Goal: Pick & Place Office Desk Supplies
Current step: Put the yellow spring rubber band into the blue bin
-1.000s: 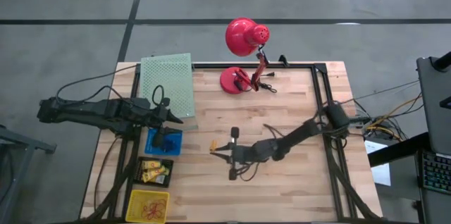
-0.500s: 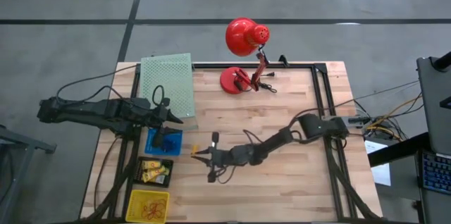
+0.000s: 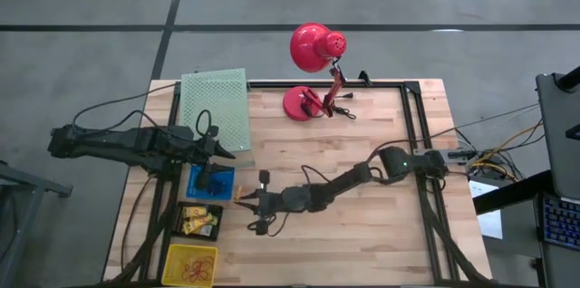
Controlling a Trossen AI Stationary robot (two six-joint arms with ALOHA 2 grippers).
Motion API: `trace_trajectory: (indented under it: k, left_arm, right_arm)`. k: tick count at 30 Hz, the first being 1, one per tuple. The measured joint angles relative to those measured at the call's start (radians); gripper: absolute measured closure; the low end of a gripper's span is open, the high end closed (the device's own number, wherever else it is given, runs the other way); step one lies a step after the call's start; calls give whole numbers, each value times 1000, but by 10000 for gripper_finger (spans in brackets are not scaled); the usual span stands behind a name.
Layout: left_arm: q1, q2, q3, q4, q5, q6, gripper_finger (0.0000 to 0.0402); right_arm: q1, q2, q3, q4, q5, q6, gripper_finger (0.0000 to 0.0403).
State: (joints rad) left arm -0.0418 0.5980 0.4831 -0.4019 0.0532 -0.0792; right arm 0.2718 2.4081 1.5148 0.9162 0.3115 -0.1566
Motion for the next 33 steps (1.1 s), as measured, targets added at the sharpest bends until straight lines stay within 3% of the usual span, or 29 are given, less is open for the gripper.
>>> trace_trajectory:
  k: [4, 9, 19, 29, 33]
  left_arm:
    - [0, 0, 0, -1, 0, 0, 229]
    - [0, 0, 0, -2, 0, 0, 229]
    - [0, 0, 0, -2, 0, 0, 229]
    - [0, 0, 0, -1, 0, 0, 229]
    - [0, 0, 0, -1, 0, 0, 229]
  right_arm:
    - [-9, -2, 34, -25, -15, 0, 378]
    - [-32, -2, 62, -30, -127, 6, 378]
    - [-80, 85, 115, -23, -135, 69, 378]
    - [-100, 218, 314, -58, -137, 68, 378]
    - [-108, 258, 414, -175, -137, 71, 378]
